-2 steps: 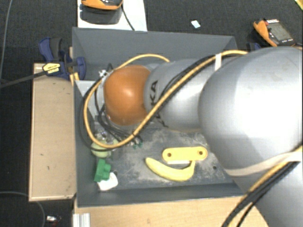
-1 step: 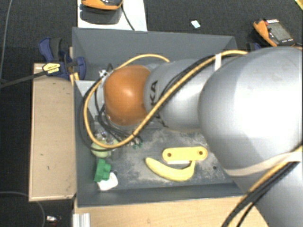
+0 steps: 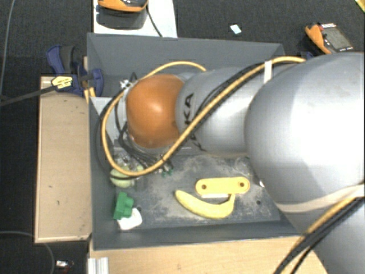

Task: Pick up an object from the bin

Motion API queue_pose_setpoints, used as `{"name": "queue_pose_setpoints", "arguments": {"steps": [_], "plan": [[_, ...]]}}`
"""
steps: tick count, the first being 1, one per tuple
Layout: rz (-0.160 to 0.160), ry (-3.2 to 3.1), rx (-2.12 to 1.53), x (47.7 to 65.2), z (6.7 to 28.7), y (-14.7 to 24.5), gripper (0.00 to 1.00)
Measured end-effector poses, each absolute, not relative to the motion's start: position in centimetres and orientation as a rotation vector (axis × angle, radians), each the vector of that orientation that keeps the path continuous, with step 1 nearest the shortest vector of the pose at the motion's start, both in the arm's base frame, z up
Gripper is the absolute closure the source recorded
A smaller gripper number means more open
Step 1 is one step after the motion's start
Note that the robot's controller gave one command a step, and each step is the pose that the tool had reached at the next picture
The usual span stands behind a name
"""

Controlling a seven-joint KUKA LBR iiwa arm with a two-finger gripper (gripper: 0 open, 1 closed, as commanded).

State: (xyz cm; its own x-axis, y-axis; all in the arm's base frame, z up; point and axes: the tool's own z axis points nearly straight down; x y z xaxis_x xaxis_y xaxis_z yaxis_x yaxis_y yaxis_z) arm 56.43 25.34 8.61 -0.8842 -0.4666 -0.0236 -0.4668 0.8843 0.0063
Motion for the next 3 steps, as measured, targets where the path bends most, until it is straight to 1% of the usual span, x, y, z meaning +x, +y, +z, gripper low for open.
{"name": "queue_pose_setpoints", "arguments": {"steps": [1,2,3], "plan": [[0.019,3.027,-0.748,56.4,10.4,25.4,1.00],[0.019,3.029,-0.745,56.4,13.3,25.3,1.00],[0.022,3.022,-0.739,56.6,15.0,25.4,1.00]]}}
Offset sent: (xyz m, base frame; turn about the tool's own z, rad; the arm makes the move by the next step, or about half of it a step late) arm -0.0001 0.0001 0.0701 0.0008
